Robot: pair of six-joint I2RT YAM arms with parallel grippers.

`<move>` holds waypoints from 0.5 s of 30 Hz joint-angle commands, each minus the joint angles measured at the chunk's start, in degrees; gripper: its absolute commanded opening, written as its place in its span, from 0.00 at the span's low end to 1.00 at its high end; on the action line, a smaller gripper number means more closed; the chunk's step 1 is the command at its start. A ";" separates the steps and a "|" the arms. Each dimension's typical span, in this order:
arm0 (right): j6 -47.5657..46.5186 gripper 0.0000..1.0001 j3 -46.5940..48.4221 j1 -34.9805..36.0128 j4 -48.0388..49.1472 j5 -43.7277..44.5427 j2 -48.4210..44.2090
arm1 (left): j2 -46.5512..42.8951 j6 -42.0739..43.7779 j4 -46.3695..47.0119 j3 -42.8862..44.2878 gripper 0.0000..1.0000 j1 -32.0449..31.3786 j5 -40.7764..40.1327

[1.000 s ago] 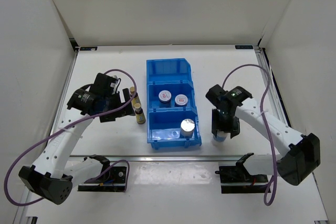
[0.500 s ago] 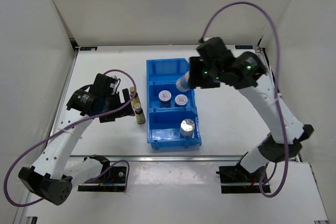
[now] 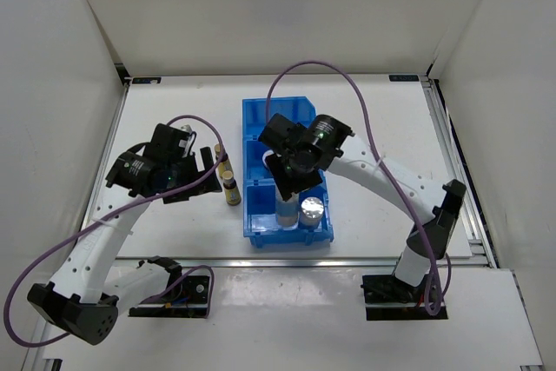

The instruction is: Organize the condiment bottles

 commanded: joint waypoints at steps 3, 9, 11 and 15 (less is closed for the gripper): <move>-0.07 0.00 -4.30 0.80 1.39 0.68 -1.49 | -1.10 0.45 0.36 0.20 1.00 0.20 -0.80; -0.60 0.00 -5.46 2.55 3.86 1.73 3.07 | -1.63 0.45 0.36 -0.32 1.00 0.20 -0.80; -0.60 0.00 -5.46 2.55 3.86 1.73 3.86 | -1.63 0.45 0.36 -0.32 1.00 0.20 -0.80; 0.71 0.18 -5.46 2.55 3.86 3.84 4.40 | -1.63 0.98 0.36 -0.32 1.00 0.20 -0.80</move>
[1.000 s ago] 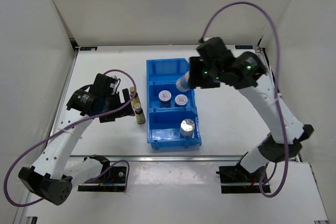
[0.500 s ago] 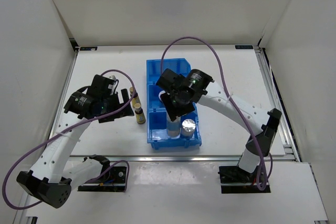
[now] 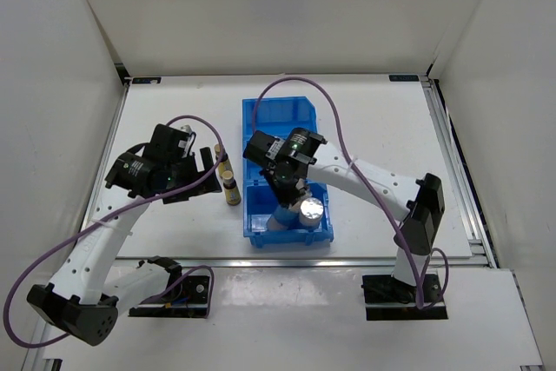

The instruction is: Organize the condiment bottles

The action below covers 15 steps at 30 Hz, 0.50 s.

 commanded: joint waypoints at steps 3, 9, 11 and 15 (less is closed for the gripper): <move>2.69 0.68 -0.60 -0.50 0.63 3.21 -0.76 | -1.85 0.78 0.36 -0.78 1.00 0.20 -0.78; 3.31 0.89 -0.61 -6.13 1.15 -1.79 -0.76 | -2.38 0.78 0.36 -1.31 1.00 0.20 -0.25; 1.30 0.92 -1.92 -9.10 2.73 -4.68 -0.76 | -2.38 0.78 0.36 -1.31 1.00 0.20 0.27; -1.25 0.92 -4.64 -14.30 4.40 -13.65 -0.76 | -2.38 0.78 0.36 -1.84 1.00 0.20 0.80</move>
